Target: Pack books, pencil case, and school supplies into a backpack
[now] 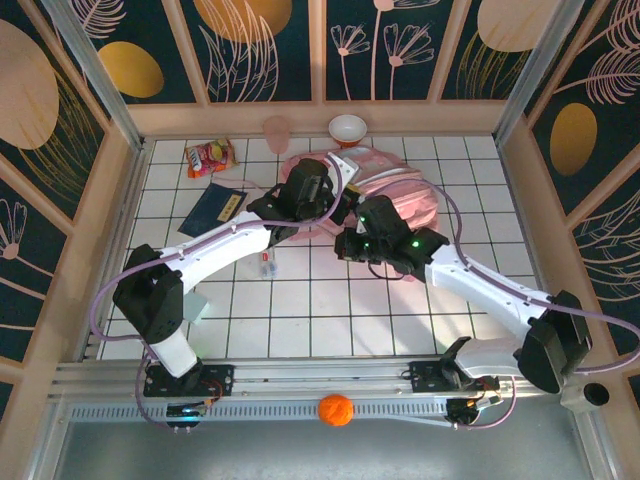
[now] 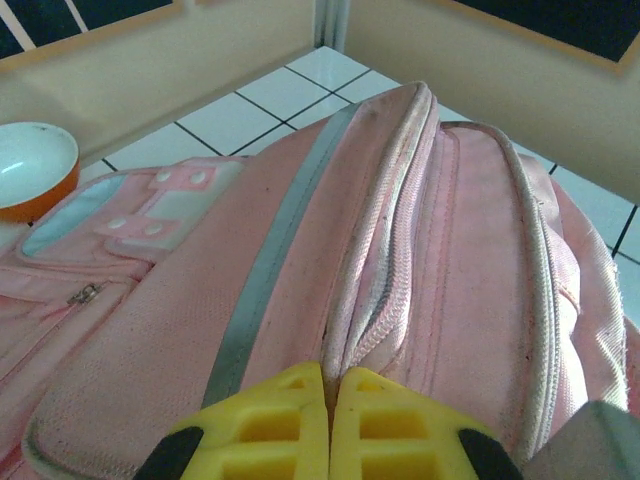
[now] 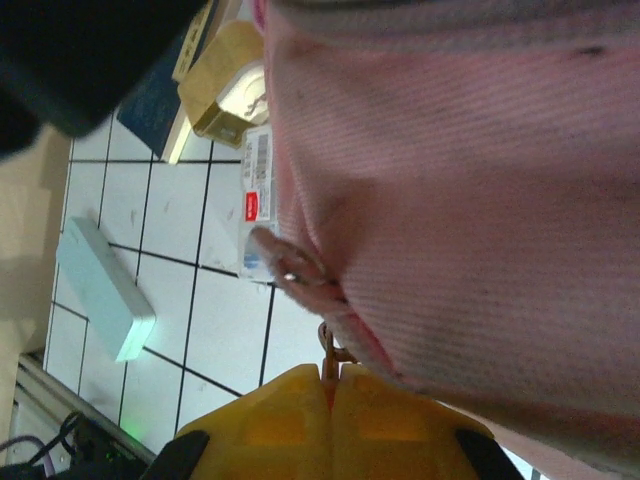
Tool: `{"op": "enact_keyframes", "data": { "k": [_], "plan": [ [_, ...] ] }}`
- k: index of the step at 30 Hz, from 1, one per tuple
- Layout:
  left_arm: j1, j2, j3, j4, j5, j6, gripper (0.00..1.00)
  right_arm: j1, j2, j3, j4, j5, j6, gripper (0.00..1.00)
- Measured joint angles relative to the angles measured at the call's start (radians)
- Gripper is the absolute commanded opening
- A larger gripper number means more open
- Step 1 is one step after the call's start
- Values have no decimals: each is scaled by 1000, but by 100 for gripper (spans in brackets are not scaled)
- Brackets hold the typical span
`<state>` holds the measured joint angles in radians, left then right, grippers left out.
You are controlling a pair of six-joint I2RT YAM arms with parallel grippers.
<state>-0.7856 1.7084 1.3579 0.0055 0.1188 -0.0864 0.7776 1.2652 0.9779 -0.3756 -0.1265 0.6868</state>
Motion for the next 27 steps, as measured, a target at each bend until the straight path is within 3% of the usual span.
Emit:
{"op": "enact_keyframes", "data": {
  "k": [4, 6, 9, 14, 19, 24, 25, 27],
  "plan": [
    [0, -4, -18, 46, 14, -32, 0, -24, -55, -13, 6, -8, 11, 40],
    [-2, -11, -38, 66, 19, -38, 0, -38, -99, -16, -3, -18, 24, 55],
    [-3, -13, -50, 73, 37, -39, 0, -91, -201, -50, -16, -51, 55, 65],
    [6, -15, -63, 73, 88, -21, 0, -289, -376, -144, -13, -99, 149, 79],
    [23, -21, -66, 73, 149, 24, 0, -416, -398, -209, 25, -166, 197, 84],
    [36, -34, -77, 73, 216, 58, 0, -439, -310, -229, 159, -238, 235, 81],
    [37, -36, -79, 72, 225, 61, 0, -439, -294, -229, 183, -244, 239, 74],
    [38, -38, -79, 72, 248, 68, 0, -438, -272, -232, 237, -249, 251, 46]
  ]
}}
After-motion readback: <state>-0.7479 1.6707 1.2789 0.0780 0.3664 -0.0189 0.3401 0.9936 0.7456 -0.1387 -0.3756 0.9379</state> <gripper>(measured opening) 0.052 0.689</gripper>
